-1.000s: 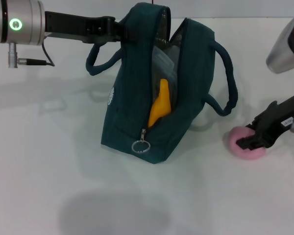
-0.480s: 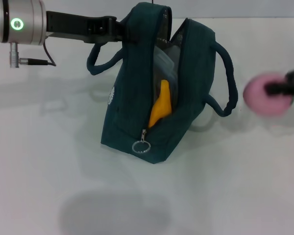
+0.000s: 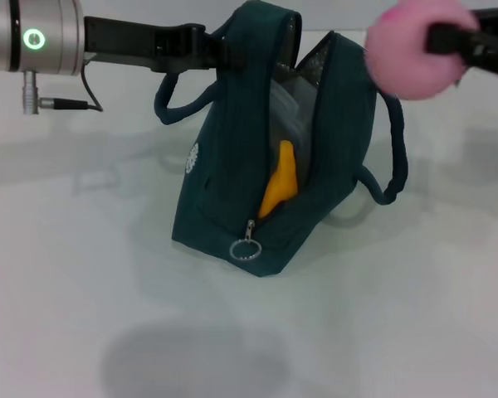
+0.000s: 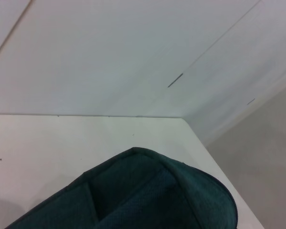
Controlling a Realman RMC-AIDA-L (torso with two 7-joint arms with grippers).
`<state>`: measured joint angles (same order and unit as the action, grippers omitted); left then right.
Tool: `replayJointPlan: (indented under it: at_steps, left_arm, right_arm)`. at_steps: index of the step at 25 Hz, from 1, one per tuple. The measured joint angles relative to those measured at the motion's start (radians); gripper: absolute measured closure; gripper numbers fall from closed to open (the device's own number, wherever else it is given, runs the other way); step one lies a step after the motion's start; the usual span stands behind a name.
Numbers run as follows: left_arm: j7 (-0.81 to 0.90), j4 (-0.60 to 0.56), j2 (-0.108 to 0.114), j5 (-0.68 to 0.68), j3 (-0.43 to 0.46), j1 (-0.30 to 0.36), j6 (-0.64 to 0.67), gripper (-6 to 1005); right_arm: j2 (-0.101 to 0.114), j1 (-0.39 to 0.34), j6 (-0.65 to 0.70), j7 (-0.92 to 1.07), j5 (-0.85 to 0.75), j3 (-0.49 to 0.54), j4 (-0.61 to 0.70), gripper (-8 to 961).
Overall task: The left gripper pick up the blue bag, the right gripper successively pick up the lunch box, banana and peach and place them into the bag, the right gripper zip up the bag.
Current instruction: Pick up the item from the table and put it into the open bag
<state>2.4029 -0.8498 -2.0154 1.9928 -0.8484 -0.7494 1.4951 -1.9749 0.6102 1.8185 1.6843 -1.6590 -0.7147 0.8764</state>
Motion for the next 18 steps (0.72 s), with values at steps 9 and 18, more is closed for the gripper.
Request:
replayJointPlan:
  at_steps: [9, 18]
  left_arm:
    - [0.001, 0.001, 0.0, -0.001, 0.0, -0.007, -0.003, 948]
    - [0.003, 0.002, 0.0, 0.002, 0.002, -0.006, -0.002, 948]
  right_arm:
    - [-0.045, 0.059, -0.226, -0.207, -0.004, -0.238, -0.113, 890]
    - [-0.042, 0.08, -0.356, -0.201, -0.022, -0.39, -0.128, 916]
